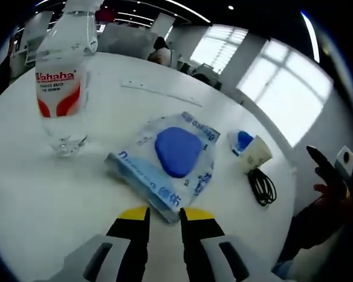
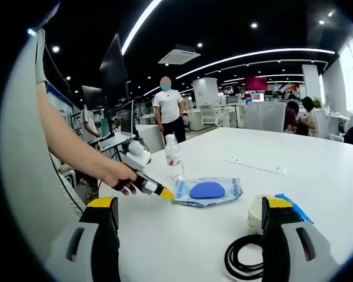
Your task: Arrange the tabletop items into an orderly group along one side of the table until the central work area is clear of visible clutter.
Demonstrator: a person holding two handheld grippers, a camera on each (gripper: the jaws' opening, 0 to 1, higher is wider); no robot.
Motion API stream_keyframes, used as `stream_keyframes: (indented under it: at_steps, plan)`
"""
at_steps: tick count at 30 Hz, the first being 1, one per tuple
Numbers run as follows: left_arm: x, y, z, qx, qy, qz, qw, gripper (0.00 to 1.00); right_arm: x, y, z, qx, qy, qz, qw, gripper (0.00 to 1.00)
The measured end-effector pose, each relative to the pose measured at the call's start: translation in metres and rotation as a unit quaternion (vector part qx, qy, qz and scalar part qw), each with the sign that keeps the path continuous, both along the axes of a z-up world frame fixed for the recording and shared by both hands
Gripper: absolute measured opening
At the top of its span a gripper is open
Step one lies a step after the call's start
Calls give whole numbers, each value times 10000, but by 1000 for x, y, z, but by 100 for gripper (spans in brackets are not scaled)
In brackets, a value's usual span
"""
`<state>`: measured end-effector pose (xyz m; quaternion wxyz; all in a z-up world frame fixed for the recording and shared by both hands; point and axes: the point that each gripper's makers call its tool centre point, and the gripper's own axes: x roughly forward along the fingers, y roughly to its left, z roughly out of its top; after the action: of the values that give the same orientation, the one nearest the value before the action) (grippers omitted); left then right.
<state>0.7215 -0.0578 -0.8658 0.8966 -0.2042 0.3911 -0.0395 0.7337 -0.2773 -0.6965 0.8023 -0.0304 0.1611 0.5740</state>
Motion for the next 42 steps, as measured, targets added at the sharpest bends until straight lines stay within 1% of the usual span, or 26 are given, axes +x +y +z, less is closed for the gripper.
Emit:
stream_keyframes:
  at_steps: [1, 4, 16, 21, 23, 32, 37, 42]
  plan:
    - [0, -1, 0, -50, 39, 60, 10000, 18, 0, 0, 0, 4, 2, -7, 10000, 98]
    - [2, 1, 1, -51, 28, 97, 9999, 18, 0, -1, 2, 16, -1, -25, 10000, 98]
    - [6, -1, -4, -83, 214, 109, 9997, 12, 2, -4, 4, -8, -36, -59, 10000, 98]
    - [2, -7, -1, -164, 250, 137, 9995, 4, 1, -5, 5, -12, -42, -63, 10000, 98]
    - [3, -7, 0, -202, 234, 147, 9994, 2, 1, -6, 5, -12, -42, -62, 10000, 98]
    - [0, -5, 2, -312, 268, 167, 9990, 0, -1, -3, 9, 29, -51, -52, 10000, 98]
    - [-3, -2, 1, -339, 266, 136, 9990, 0, -3, -2, 7, 39, -37, -34, 10000, 97]
    - [-7, -3, 2, -349, 261, 117, 9990, 0, -4, -1, 6, 44, -29, -16, 10000, 97]
